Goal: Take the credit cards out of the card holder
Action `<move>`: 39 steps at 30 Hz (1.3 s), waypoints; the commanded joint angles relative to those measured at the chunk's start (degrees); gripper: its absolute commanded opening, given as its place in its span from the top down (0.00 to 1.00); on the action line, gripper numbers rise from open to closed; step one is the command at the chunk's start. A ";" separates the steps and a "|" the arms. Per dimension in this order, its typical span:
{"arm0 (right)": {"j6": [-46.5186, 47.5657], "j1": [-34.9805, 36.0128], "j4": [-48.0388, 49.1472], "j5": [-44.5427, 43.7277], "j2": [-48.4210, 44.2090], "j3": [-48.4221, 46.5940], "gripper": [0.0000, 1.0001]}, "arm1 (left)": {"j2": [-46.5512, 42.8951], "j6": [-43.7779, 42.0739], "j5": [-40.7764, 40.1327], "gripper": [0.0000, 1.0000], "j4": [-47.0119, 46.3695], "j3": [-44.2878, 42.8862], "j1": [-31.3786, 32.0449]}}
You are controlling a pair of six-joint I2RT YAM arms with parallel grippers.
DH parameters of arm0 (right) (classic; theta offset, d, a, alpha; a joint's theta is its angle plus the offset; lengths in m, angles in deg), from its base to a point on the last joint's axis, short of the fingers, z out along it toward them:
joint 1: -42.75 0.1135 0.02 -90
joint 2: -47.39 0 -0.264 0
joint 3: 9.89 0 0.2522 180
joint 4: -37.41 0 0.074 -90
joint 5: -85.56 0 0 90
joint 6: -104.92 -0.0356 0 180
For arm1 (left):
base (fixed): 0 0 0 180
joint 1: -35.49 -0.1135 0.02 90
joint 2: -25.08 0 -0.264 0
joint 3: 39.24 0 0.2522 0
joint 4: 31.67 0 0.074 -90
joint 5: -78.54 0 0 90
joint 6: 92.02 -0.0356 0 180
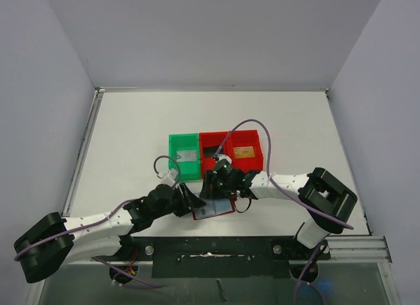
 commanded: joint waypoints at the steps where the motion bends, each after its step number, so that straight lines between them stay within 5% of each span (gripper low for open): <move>1: -0.34 -0.08 1.44 0.96 -0.12 0.81 0.46 | 1.61 1.24 2.40 0.61 -8.89 0.47 -0.19; 9: 0.46 0.08 -0.05 0.22 0.01 -0.20 0.44 | 0.91 0.95 -0.51 0.65 -4.48 -0.53 -0.09; 17: 3.51 3.62 -10.69 -7.93 3.52 -7.98 0.34 | -12.22 3.80 -14.66 0.66 23.57 -4.44 -0.14; 21: 3.55 6.04 -14.56 -12.54 5.28 -10.97 0.31 | -18.15 5.49 -18.38 0.66 30.54 -4.99 -0.27; 39: 3.25 7.57 -21.13 -17.10 9.87 -15.17 0.32 | -16.65 4.94 -17.59 0.66 29.55 -5.35 -0.35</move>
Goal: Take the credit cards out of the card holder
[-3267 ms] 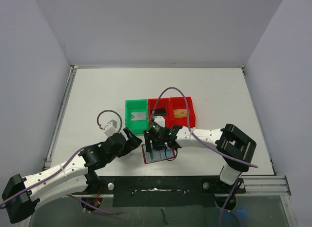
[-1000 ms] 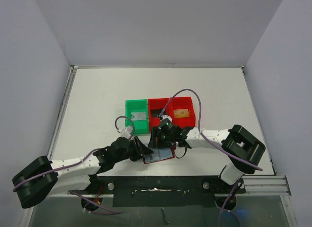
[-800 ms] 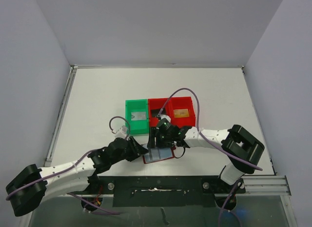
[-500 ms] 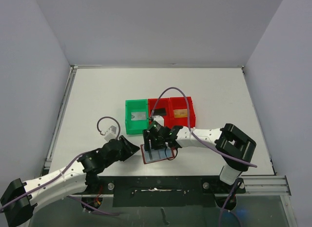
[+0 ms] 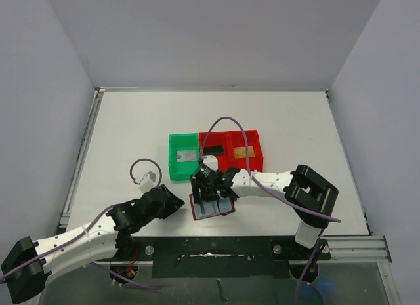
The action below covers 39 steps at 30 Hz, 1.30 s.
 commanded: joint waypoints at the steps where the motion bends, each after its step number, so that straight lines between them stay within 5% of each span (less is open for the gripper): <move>1: 0.12 0.29 -4.80 -4.38 2.54 -1.47 0.33 | 0.80 -0.66 -0.19 0.66 -2.71 -2.77 -0.31; 11: 0.30 0.98 -7.88 -6.38 4.87 -4.10 0.30 | 1.23 -1.10 0.27 0.66 -3.43 -2.73 -0.30; 27: -0.45 -3.23 4.78 3.82 -0.76 3.95 0.56 | 3.41 -6.50 4.12 0.66 -9.90 -3.42 -0.27; 36: -2.20 -6.39 10.67 9.09 -3.80 9.40 0.56 | 8.55 -6.30 9.19 0.63 -22.15 -0.97 -0.28; 39: -1.44 -5.87 8.95 7.46 -3.94 8.37 0.48 | 8.91 -4.82 8.15 0.63 -20.56 -1.01 -0.19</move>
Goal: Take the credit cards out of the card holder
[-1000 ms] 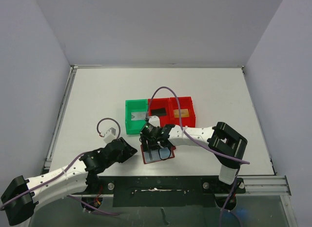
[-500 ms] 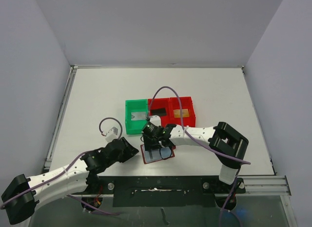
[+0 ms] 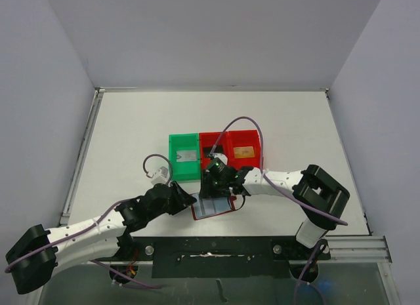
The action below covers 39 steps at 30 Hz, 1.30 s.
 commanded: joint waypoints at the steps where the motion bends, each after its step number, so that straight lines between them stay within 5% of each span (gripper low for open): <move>1: 1.00 0.70 -1.00 -2.64 0.21 -0.04 0.45 | -0.12 1.54 -0.29 0.63 -3.32 -0.76 -0.23; 14: 2.61 6.21 -13.45 -12.98 7.65 -10.63 0.32 | -10.62 5.95 -7.33 0.61 12.64 -1.04 -0.41; 24: 2.20 7.35 -16.61 -15.50 10.10 -12.37 0.43 | -9.13 5.51 -6.30 0.61 10.76 -0.90 -0.41; 39: 0.69 1.69 1.29 -1.41 1.44 -0.23 0.57 | -2.59 -0.39 -0.08 0.60 0.36 -1.59 -0.47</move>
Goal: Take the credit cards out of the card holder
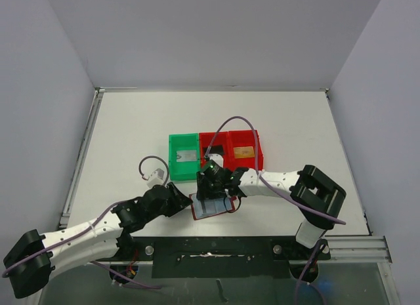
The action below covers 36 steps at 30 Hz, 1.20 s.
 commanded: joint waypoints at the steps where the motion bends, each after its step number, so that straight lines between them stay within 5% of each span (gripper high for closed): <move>1: -0.99 -1.71 5.07 3.98 -0.65 3.82 0.57 | 1.19 -2.45 2.81 0.59 -7.36 -1.47 -0.38; 12: -1.60 -2.85 7.98 6.20 -1.76 5.96 0.57 | 8.15 -3.63 11.90 0.54 -24.09 1.51 -0.42; 26: -1.66 -2.96 8.38 6.83 -2.02 6.30 0.57 | 17.63 -1.14 13.83 0.54 -37.78 4.37 -0.43; 36: -2.15 -3.46 10.17 9.82 -3.39 6.56 0.52 | 22.63 -3.04 15.41 0.65 -43.57 1.91 -0.42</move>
